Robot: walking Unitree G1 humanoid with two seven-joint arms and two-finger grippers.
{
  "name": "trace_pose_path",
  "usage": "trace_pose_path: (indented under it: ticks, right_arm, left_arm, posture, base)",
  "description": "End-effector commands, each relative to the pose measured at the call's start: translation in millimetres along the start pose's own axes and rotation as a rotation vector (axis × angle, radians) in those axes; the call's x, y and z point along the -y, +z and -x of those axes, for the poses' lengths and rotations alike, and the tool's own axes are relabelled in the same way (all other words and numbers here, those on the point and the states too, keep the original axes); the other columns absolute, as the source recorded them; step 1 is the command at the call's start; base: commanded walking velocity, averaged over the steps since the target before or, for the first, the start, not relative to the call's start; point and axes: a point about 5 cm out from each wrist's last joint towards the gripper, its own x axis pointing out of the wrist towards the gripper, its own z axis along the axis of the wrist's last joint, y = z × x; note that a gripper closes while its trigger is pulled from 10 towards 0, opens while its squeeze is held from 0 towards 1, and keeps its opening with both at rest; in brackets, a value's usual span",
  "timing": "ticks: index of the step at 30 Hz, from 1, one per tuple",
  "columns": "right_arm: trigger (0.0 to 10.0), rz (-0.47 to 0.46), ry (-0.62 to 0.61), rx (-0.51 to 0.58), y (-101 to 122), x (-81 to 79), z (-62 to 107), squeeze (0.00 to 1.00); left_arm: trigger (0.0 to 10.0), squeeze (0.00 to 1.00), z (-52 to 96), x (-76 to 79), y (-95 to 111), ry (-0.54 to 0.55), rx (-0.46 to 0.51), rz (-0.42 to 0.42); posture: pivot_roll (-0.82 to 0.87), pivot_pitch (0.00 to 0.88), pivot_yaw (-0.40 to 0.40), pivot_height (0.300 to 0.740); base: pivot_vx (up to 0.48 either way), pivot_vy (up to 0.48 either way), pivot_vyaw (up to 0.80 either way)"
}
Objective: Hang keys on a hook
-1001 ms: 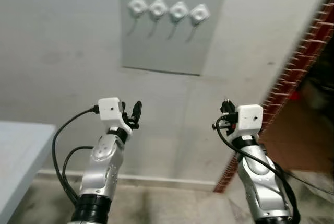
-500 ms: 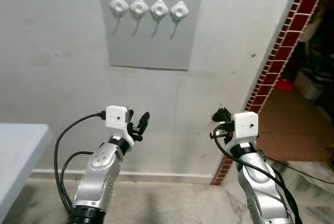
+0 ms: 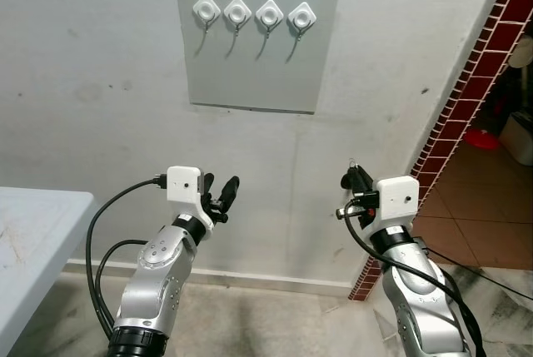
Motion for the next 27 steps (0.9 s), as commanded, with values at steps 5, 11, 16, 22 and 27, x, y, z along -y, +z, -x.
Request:
trace_pose_path:
  ticks: [5, 11, 16, 22, 27]
  right_arm:
    - [10.0, 0.001, 0.008, 0.029, 7.5, 0.1, 0.6, 0.0]
    - [10.0, 0.0, 0.014, 0.026, 7.3, -0.6, 0.6, 0.0]
    - [10.0, -0.002, 0.019, 0.02, 6.0, -1.5, 1.3, 0.0]
    - [10.0, -0.001, 0.02, 0.018, 6.1, -1.4, 1.6, 0.0]
    - [10.0, 0.0, 0.02, 0.018, 6.2, -0.8, 2.0, 0.0]
  left_arm:
    - [10.0, 0.0, -1.1, 0.0, 8.9, 0.014, 0.026, 0.007]
    - [10.0, 0.0, -0.1, 0.3, 9.1, 0.017, 0.027, 0.011]
    - [10.0, 0.0, 0.4, 0.5, 8.8, 0.018, 0.024, 0.01]
    - [10.0, 0.0, 0.5, 0.7, 8.8, 0.02, 0.025, 0.015]
    - [10.0, 0.0, -0.1, 1.5, 8.9, 0.018, 0.025, 0.015]
  posture:
    - [0.02, 0.0, -0.037, 0.74]
    - [0.02, 0.0, -0.04, 0.74]
    - [0.02, 0.0, -0.042, 0.74]
    - [0.02, 0.0, -0.043, 0.74]
    - [0.02, 0.0, -0.043, 0.74]
  base:
    - [0.327, 0.0, 0.0]
    - [0.33, 0.0, 0.0]
    - [0.329, 0.0, 0.0]
    - [0.328, 0.0, 0.0]
    - [0.328, 0.0, 0.0]
